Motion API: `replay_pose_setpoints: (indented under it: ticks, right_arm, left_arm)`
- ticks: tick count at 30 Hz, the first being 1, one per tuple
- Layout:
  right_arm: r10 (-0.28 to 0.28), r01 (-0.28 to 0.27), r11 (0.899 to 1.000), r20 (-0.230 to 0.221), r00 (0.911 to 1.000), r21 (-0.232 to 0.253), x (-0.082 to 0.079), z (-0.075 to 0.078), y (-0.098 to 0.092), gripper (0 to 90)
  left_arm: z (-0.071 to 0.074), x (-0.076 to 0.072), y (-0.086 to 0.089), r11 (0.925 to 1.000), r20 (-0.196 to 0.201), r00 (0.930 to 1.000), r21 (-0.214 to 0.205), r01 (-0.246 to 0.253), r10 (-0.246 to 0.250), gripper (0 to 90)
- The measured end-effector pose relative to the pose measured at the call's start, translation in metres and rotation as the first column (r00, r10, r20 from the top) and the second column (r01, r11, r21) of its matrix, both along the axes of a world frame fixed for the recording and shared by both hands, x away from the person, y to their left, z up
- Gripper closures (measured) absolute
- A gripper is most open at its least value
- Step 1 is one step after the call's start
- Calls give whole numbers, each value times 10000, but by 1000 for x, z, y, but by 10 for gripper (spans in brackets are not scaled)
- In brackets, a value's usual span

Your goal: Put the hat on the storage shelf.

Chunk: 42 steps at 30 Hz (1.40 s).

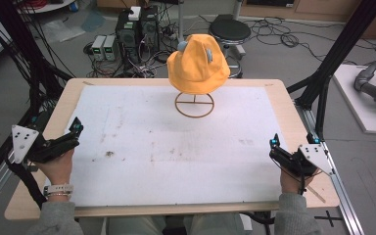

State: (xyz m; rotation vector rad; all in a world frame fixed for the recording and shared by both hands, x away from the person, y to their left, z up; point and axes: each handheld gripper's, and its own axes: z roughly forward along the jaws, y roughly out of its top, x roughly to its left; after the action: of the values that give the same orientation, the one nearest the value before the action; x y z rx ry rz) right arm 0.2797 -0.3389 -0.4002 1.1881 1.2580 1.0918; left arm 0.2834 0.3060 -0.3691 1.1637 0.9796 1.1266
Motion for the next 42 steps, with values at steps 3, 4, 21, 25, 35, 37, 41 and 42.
replay_pose_setpoints:
  ticks: [3,4,21,25,35,37,41,42]
  right_arm:
    - [-5,5,10000,31,10000,13,1,0,0,8]
    - [4,-4,10000,29,10000,7,1,0,0,8]
    - [73,-73,10000,-70,9999,65,4,-1,2,8]
    - [102,-102,9999,-76,9999,48,4,-1,4,8]
    - [119,-118,9999,-85,9999,43,4,-1,3,9]
    - [124,-124,9999,-95,9999,14,4,-1,3,9]
    - [115,-115,9999,-83,9999,2,4,-1,3,9]
    - [120,-120,9999,-96,9999,3,4,-1,3,8]
  left_arm:
    - [-4,2,1,10000,-133,9999,-74,-20,19,17]
    - [-4,2,1,9999,-157,9999,-123,-11,9,17]
    - [-4,-2,6,9999,-70,10000,-130,-39,38,17]
    - [-4,-2,6,9999,-95,10000,-172,-5,3,17]
    - [-4,-2,4,9998,-88,9999,-140,103,-104,17]
    - [-3,-1,4,9996,-109,9998,-223,147,-149,17]
    - [-3,-2,4,9997,-85,9999,-206,141,-143,17]
    - [-3,-2,4,9997,-82,9999,-209,148,-150,17]
